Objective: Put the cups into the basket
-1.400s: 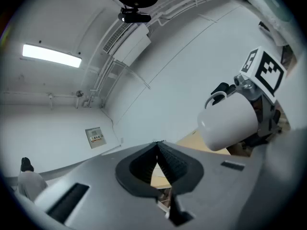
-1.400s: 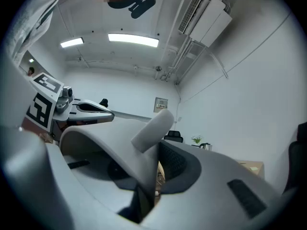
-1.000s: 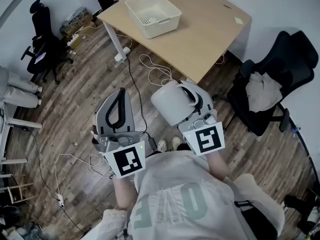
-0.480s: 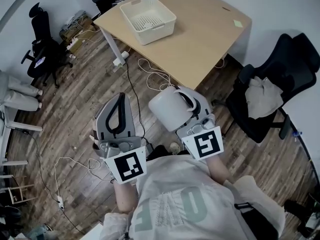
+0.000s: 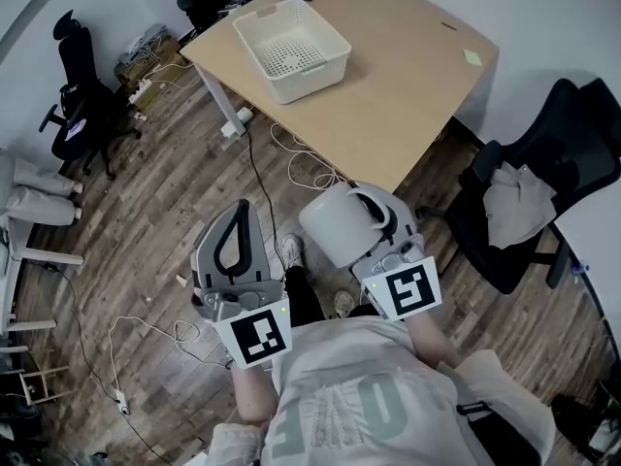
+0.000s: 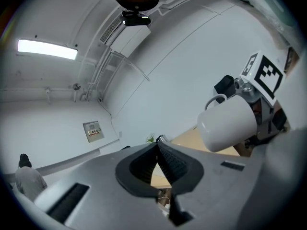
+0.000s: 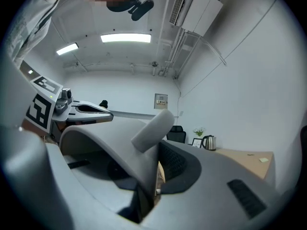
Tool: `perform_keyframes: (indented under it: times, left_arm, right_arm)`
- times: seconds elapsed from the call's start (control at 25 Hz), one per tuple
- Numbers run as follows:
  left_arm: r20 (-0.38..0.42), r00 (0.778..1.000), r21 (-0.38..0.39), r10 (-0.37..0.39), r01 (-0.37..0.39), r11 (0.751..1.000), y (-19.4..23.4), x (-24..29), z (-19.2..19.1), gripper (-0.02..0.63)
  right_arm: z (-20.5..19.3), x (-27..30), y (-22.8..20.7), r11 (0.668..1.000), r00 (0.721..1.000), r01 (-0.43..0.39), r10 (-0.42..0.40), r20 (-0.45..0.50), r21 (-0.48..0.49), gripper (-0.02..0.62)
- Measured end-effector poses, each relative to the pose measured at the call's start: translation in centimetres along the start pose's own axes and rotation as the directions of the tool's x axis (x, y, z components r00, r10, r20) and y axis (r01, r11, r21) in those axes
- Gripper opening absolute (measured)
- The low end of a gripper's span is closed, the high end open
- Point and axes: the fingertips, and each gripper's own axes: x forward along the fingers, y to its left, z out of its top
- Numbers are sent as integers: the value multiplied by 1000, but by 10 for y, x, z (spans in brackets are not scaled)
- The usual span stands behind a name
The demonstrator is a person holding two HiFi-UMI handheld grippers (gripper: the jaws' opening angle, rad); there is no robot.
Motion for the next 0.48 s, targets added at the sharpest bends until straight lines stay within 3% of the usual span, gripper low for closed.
perform_keyframes:
  times: [0.24,0.48]
  left_arm:
    - [7,1000,5,29,-29,1000,42,59,-38,9]
    - [51,999,-22,17,-15,1000,100,124,-70,9]
  right_arm:
    - [-12,74,-8,999,1000,6,-7,-15,-32,34]
    - [0,160,-15,998,999,54,-55,-4,-43,34]
